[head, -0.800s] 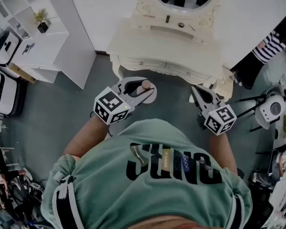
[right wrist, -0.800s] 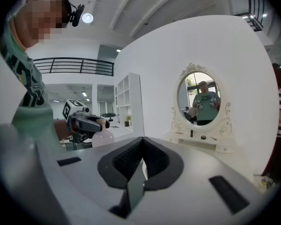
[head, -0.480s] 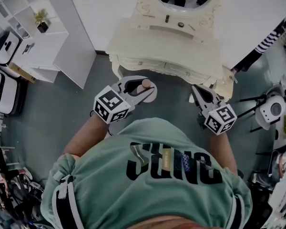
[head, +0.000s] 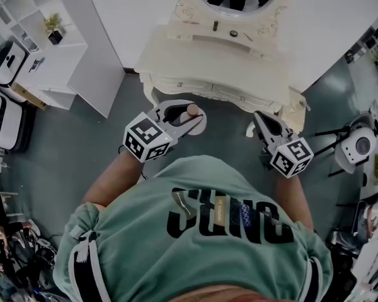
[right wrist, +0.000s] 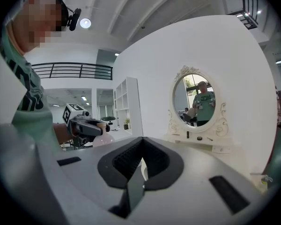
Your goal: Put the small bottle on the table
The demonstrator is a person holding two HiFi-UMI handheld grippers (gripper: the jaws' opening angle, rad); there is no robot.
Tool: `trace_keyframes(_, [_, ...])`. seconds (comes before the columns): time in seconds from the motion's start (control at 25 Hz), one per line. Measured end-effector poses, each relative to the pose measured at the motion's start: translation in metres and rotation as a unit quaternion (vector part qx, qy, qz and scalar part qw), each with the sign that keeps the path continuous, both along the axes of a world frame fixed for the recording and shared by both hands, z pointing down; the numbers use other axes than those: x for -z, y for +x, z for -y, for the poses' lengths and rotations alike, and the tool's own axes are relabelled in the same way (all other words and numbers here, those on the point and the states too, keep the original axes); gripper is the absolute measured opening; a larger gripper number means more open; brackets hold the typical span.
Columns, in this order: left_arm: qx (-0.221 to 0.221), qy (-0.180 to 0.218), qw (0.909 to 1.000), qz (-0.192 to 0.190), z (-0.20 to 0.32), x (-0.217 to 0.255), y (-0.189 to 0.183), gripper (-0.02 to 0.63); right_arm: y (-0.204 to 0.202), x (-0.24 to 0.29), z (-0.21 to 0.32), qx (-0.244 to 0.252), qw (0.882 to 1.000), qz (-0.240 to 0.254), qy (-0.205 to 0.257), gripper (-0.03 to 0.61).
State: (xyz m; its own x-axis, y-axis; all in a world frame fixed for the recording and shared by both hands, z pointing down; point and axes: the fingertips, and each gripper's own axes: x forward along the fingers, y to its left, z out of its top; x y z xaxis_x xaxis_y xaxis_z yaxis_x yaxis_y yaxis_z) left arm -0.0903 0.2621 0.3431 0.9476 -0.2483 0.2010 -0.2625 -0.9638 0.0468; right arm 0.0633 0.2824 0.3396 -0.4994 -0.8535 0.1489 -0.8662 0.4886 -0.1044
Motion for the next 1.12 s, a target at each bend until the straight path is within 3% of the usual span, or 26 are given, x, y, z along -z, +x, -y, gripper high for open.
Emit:
trace_keyframes(0.68, [0.033, -0.018, 0.9993, 0.0, -0.038, -0.009, 0.075, 0.143, 0.069, -0.002, -0.028, 0.04, 0.999, -0.009, -0.003, -0.006])
trace_keyframes(1.12, [0.019, -0.025, 0.9995, 0.0, -0.01, -0.015, 0.078, 0.143, 0.069, -0.013, -0.001, 0.035, 0.999, -0.006, -0.012, -0.006])
